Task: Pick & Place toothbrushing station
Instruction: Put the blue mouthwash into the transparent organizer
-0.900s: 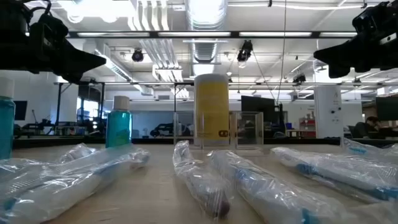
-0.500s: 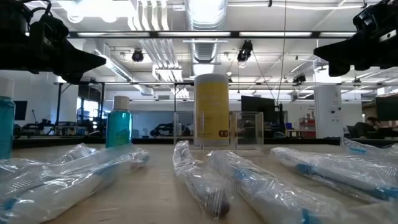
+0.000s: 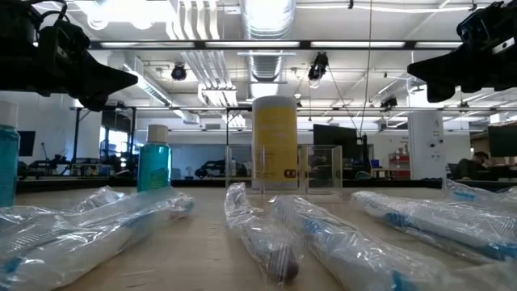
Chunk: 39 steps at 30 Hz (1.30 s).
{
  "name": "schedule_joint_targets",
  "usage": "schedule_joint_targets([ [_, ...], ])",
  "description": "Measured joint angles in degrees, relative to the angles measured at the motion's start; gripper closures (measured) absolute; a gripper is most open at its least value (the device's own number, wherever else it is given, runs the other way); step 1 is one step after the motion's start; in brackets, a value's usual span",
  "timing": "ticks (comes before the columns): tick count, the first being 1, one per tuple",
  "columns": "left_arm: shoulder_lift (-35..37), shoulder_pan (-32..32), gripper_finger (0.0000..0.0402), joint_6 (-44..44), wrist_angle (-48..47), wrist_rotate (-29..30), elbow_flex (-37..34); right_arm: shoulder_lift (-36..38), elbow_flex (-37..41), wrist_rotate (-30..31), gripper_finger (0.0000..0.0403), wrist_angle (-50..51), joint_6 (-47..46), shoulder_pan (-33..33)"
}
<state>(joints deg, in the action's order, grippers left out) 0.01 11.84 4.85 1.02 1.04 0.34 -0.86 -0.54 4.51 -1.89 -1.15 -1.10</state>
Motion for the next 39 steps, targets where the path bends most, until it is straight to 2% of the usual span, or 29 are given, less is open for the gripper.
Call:
schedule_joint_targets([
  [14,0.0,0.0,0.0396,1.2,-0.1,0.0,0.0,0.0,0.0,0.1,0.0394,0.4,3.0,0.0],
  [20,0.0,0.0,0.0396,7.6,0.4,0.2,0.0,0.0,0.0,0.2,0.0394,0.1,3.2,0.0],
  [24,-0.3,-0.1,0.0396,6.3,2.2,-0.1,0.6,0.0,0.0,0.2,0.0394,0.0,3.3,0.0],
  [27,-1.7,-0.5,0.0398,4.8,3.4,-2.4,2.8,0.0,0.0,0.1,0.0394,-0.1,3.1,0.0],
  [32,-6.2,-0.7,0.0399,3.2,3.9,-2.1,9.2,0.0,0.0,0.1,0.0394,-0.1,3.1,0.0],
  [39,-19.3,-0.8,0.04,-0.7,4.4,-2.0,23.1,0.0,0.0,0.1,0.0394,-0.1,3.3,0.0],
])
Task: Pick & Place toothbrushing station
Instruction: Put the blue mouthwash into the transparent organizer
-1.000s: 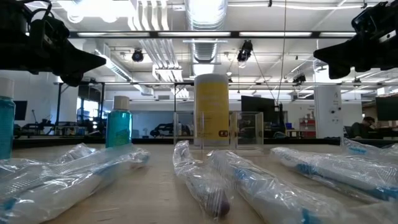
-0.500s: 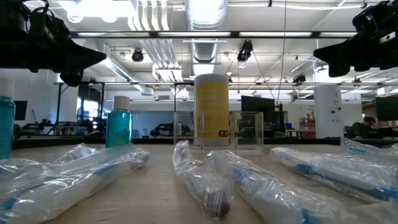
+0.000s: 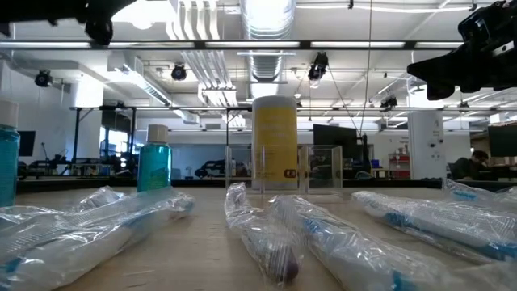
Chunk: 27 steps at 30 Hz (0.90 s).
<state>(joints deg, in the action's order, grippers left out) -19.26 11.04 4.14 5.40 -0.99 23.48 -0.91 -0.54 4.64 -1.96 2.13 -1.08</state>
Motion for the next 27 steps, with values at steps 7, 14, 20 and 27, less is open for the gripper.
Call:
schedule_joint_targets([
  [7,-14.4,-2.4,0.0398,-6.7,-6.9,-2.9,16.0,0.0,0.0,0.0,0.0394,-0.2,1.0,0.0],
  [14,-29.9,-9.2,0.0397,0.1,-26.4,4.3,29.6,0.0,0.0,0.0,0.0394,-0.3,0.5,0.0],
  [20,-42.7,-18.6,0.0395,11.8,-44.5,16.3,38.9,0.0,-0.1,-0.1,0.0394,-4.9,2.6,0.0],
  [27,-54.1,-24.7,0.0356,29.0,-58.9,20.4,49.6,0.0,-0.1,-0.1,0.0394,-5.2,6.9,0.0],
])
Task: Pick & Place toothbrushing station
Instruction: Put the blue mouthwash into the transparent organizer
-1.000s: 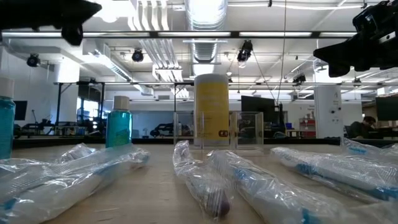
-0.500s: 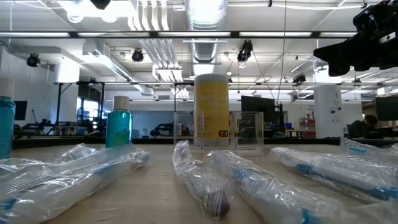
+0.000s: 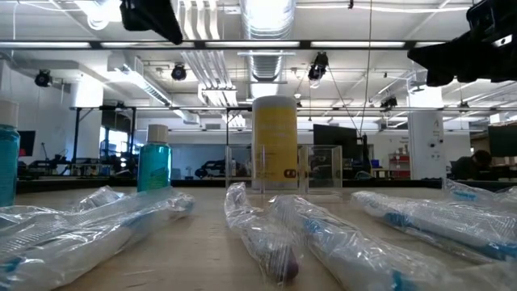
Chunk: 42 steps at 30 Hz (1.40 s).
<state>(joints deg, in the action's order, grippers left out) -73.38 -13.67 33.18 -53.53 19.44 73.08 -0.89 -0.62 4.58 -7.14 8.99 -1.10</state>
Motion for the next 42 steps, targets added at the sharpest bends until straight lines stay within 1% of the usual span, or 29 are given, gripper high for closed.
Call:
schedule_joint_targets([
  [3,-3.8,-0.9,0.0321,5.7,-7.7,-0.2,4.6,0.1,0.0,0.0,0.0394,-0.2,0.5,0.0],
  [6,-8.1,-1.4,0.0276,9.8,-11.7,-0.1,7.2,0.0,0.0,0.0,0.0394,-0.8,1.4,0.0],
  [10,-13.2,-2.2,0.0215,10.9,-11.8,-1.7,7.9,0.1,0.0,0.0,0.0394,-0.8,2.6,0.0],
  [12,-14.6,-2.2,0.019,11.1,-11.9,-4.8,8.0,0.1,0.0,0.0,0.0394,-1.2,2.6,0.0],
  [14,-16.4,-2.2,0.0171,11.1,-11.9,-9.9,7.4,0.0,0.0,0.1,0.0394,-1.3,3.0,0.0],
  [16,-18.4,-2.1,0.016,11.3,-12.2,-11.7,7.1,0.0,0.0,0.1,0.0394,-1.3,3.5,0.0],
  [19,-19.2,-2.1,0.0155,12.2,-12.0,-11.3,7.2,0.0,0.0,0.1,0.0394,-1.4,3.9,0.0],
  [25,-21.8,-0.9,0.0156,14.5,-11.9,-10.7,7.1,0.1,0.0,0.1,0.0394,-1.4,4.8,0.0],
  [32,-23.6,-0.2,0.0156,14.5,-12.0,-10.6,7.1,0.0,0.1,0.1,0.0394,-1.2,4.6,0.0],
  [36,-24.5,0.0,0.0156,14.5,-12.0,-12.0,7.1,0.0,0.1,0.1,0.0394,-0.8,4.5,0.0],
  [42,-25.2,0.2,0.0156,13.4,-11.9,-12.1,7.1,0.0,0.1,0.1,0.0394,-0.8,4.5,0.0],
])
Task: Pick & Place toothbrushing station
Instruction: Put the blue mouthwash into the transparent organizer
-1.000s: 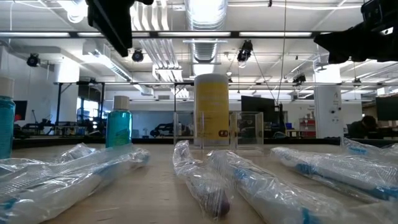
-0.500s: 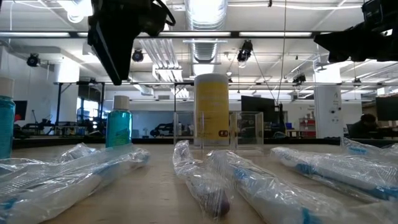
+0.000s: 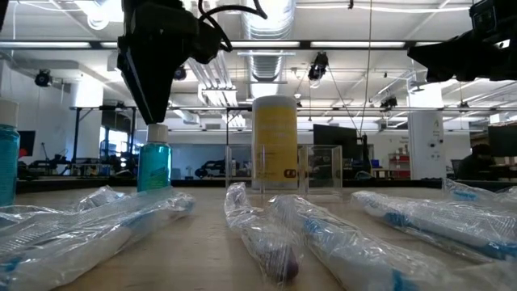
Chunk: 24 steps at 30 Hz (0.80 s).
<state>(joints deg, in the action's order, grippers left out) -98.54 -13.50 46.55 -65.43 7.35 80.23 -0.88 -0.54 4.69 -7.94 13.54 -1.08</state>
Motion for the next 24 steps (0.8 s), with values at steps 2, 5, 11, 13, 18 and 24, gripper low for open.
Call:
schedule_joint_targets([
  [2,0.0,0.1,0.0156,-0.2,0.9,0.0,-0.5,0.0,0.0,0.0,0.0394,0.0,0.0,0.0],
  [5,0.0,0.3,0.0156,-0.1,0.8,-0.3,-0.8,0.0,0.0,0.0,0.0394,0.0,0.0,0.0],
  [11,-0.1,0.4,0.0156,-1.1,1.4,-0.3,-0.8,0.0,0.0,0.0,0.0394,0.0,0.0,0.0],
  [13,-0.1,0.4,0.0156,-1.1,1.6,-0.3,-0.9,0.0,0.0,0.0,0.0394,0.0,0.0,0.0],
  [18,-0.1,0.4,0.0156,-1.7,2.0,-0.3,-1.0,0.0,0.0,0.0,0.0394,0.0,0.0,0.0],
  [24,-0.1,0.5,0.0156,-1.7,4.2,-0.4,-3.3,0.0,0.0,0.0,0.0394,-0.1,-0.3,0.0],
])
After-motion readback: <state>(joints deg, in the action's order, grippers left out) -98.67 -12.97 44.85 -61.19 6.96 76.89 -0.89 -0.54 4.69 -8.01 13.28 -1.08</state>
